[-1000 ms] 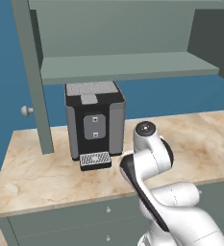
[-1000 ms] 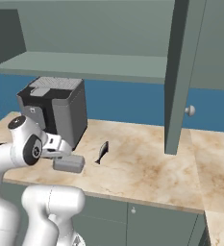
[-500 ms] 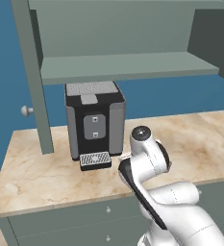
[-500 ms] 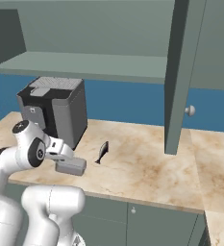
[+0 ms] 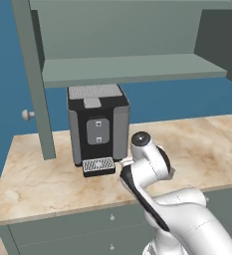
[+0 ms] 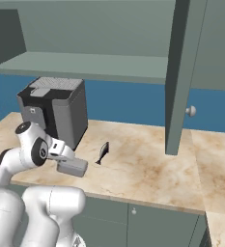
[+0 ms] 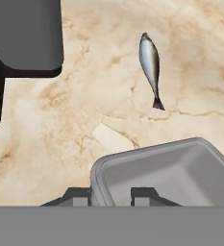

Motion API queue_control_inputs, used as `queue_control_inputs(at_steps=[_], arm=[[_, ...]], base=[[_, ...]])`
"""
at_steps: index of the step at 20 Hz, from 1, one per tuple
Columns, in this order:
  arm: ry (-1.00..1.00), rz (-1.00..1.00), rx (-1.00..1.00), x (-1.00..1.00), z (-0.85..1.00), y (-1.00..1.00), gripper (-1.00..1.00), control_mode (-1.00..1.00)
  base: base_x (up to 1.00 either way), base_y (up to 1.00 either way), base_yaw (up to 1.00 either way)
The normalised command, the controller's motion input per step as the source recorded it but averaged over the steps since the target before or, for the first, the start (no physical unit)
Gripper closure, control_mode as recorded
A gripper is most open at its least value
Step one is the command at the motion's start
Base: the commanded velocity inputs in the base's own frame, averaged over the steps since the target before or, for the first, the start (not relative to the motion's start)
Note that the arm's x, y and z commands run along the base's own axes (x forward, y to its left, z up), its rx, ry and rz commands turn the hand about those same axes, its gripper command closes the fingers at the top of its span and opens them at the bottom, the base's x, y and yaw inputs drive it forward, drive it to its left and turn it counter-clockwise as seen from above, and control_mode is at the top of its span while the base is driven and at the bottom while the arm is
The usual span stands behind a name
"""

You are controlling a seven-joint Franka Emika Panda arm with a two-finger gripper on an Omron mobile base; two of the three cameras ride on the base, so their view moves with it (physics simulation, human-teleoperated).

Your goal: Retrieve the tupperware from the cabinet, then place the raw meat into the tupperware to avoid contamination.

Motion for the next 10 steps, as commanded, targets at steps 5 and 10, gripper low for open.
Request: queue_control_inputs(at_steps=[5, 10], arm=[[0.00, -0.07, 0.00, 0.20, -0.16, 0.00, 1.00, -1.00], [0.00, -0.06, 0.00, 0.09, -0.15, 0.00, 1.00, -1.00]], base=[[0.00, 0.00, 0.00], [0.00, 0.00, 0.00]])
